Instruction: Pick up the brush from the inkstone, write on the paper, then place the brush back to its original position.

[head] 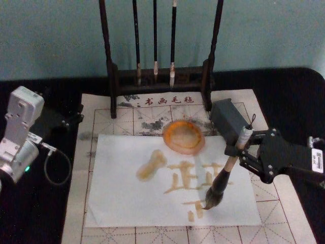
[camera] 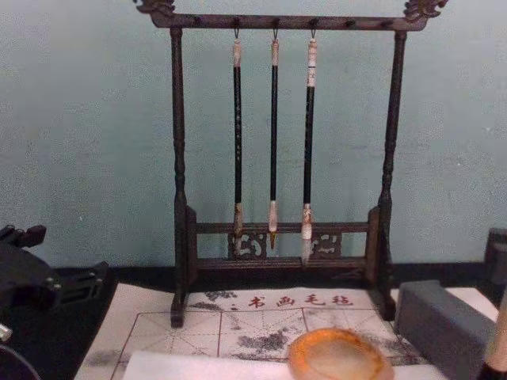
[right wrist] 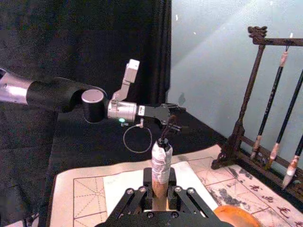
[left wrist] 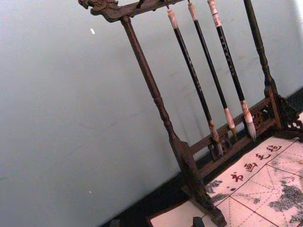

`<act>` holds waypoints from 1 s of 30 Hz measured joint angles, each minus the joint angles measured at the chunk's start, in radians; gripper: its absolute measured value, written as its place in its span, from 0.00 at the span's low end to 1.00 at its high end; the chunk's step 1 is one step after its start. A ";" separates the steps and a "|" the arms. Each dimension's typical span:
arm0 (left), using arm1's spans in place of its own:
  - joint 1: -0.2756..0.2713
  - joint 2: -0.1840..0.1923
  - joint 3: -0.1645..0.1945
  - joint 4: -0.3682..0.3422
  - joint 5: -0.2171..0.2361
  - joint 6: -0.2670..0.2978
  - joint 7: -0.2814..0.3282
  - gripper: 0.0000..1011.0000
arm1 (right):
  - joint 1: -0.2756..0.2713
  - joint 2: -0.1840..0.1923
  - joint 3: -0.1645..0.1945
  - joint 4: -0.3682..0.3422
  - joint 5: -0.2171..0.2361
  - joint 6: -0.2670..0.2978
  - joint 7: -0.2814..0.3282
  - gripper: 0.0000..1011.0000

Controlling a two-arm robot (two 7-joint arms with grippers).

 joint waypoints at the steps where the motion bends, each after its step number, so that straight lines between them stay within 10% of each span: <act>1: 0.000 0.000 0.000 0.000 0.000 0.000 0.000 0.99 | -0.002 0.001 0.002 -0.001 0.000 -0.001 -0.001 0.19; 30: 0.000 0.000 0.000 0.000 0.000 0.000 0.000 0.99 | -0.016 -0.019 0.064 -0.015 0.049 0.005 -0.028 0.19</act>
